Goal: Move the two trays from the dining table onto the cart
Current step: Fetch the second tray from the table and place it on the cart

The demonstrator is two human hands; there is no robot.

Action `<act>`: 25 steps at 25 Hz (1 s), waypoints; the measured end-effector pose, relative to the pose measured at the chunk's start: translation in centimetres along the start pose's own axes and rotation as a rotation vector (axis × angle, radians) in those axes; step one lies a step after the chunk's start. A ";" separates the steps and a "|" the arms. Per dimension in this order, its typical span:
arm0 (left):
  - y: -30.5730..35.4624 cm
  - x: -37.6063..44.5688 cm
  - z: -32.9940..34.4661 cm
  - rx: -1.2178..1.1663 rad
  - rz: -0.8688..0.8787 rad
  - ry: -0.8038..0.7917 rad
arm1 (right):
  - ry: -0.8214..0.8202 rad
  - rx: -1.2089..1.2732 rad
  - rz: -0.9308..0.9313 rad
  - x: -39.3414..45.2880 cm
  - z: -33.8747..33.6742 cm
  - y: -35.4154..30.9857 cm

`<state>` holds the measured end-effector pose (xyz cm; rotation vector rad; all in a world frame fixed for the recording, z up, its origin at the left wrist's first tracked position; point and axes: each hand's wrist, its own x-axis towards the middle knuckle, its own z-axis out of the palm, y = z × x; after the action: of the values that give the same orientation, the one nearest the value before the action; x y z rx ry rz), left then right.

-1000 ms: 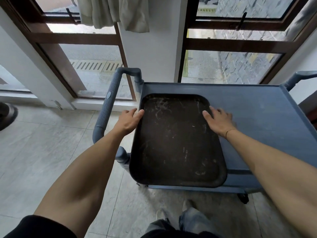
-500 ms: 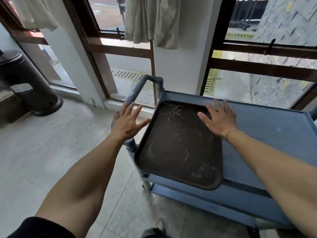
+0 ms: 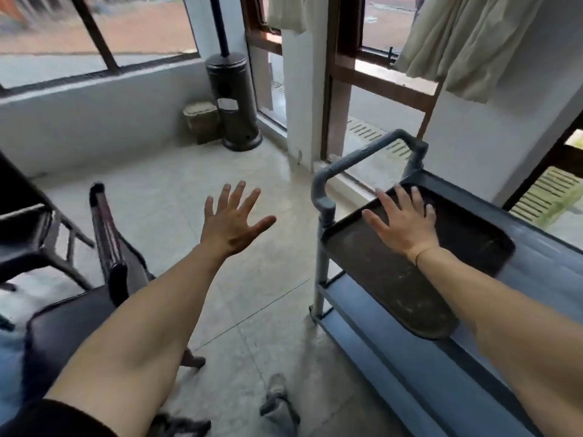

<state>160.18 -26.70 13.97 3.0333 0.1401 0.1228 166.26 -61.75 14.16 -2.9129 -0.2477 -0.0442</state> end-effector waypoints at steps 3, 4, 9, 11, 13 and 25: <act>-6.2 -6.7 -2.0 0.019 -0.197 0.022 | -0.054 0.054 -0.180 -0.2 1.0 -7.0; -8.3 -9.0 -2.7 0.020 -0.260 0.027 | -0.067 0.061 -0.236 -0.5 1.3 -9.5; -17.5 -23.6 -6.2 0.065 -0.612 0.092 | -0.107 0.088 -0.534 -4.0 3.0 -24.1; -20.5 -30.5 -7.4 0.077 -0.750 0.124 | -0.126 0.096 -0.659 -6.8 3.8 -30.2; -22.7 -37.7 -8.6 0.088 -0.874 0.144 | -0.148 0.112 -0.789 -10.6 4.9 -36.0; -29.5 -68.8 -10.5 0.084 -1.314 0.211 | -0.206 0.128 -1.117 -31.6 8.6 -55.1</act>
<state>88.37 -3.03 16.05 2.3345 2.0154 0.2981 125.82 -12.04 15.94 -2.2695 -1.7550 0.0912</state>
